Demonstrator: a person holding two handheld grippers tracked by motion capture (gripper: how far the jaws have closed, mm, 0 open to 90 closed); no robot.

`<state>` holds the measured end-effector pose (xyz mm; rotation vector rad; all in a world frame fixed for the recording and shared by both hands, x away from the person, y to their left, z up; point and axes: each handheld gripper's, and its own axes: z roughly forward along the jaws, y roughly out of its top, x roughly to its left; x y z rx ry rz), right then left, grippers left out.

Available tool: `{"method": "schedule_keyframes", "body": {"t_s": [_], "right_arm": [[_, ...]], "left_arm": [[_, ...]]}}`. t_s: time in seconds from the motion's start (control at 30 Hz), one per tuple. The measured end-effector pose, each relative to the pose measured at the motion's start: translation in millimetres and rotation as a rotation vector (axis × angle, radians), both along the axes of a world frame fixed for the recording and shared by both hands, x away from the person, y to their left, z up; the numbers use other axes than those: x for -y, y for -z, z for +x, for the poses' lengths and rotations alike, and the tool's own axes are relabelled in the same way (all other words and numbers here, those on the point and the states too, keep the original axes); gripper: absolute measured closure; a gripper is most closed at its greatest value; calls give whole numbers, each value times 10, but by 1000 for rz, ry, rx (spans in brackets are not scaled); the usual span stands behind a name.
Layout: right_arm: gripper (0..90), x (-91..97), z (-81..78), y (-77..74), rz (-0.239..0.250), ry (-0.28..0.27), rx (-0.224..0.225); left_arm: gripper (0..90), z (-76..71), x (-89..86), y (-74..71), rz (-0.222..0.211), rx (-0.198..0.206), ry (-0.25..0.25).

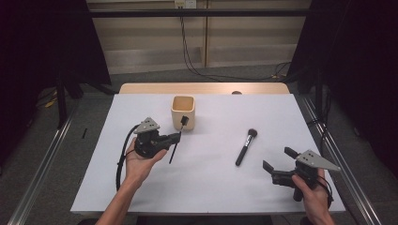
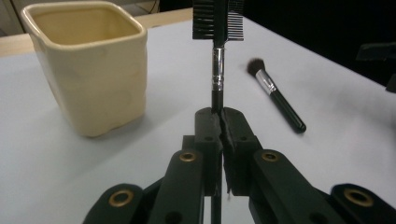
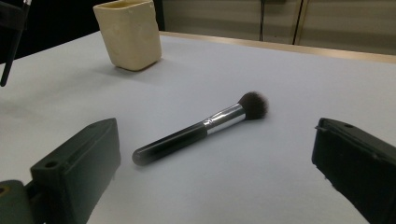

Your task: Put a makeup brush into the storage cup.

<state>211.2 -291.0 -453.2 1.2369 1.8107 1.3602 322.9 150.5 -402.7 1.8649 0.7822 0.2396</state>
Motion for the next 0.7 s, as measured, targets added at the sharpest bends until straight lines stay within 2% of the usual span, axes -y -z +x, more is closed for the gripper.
{"method": "schedule_keyframes", "body": {"t_s": [0.03, 0.1, 0.13, 0.27, 0.37, 0.4, 0.5, 0.7], "right_arm": [[9, 3, 0, -1, 1, 1, 2], [10, 4, 2, 0, 1, 2, 3], [9, 4, 5, 2, 2, 3, 0], [9, 4, 7, 3, 2, 0, 2], [9, 5, 6, 2, 5, 1, 2], [9, 5, 3, 1, 7, 1, 1], [8, 6, -1, 0, 8, 1, 2], [8, 4, 1, 0, 11, 0, 2]], "left_arm": [[859, -6, -24, -18, -19, 21, -6], [859, -4, -35, -25, -26, 27, -7], [858, -6, -56, -37, -35, 47, -5], [858, -1, -80, -63, -47, 60, -11], [858, 12, -100, -106, -71, 86, -22], [858, 16, -103, -126, -67, 91, -25], [858, 57, -113, -203, -90, 100, -34], [858, 117, -110, -267, -102, 118, -43]]}}
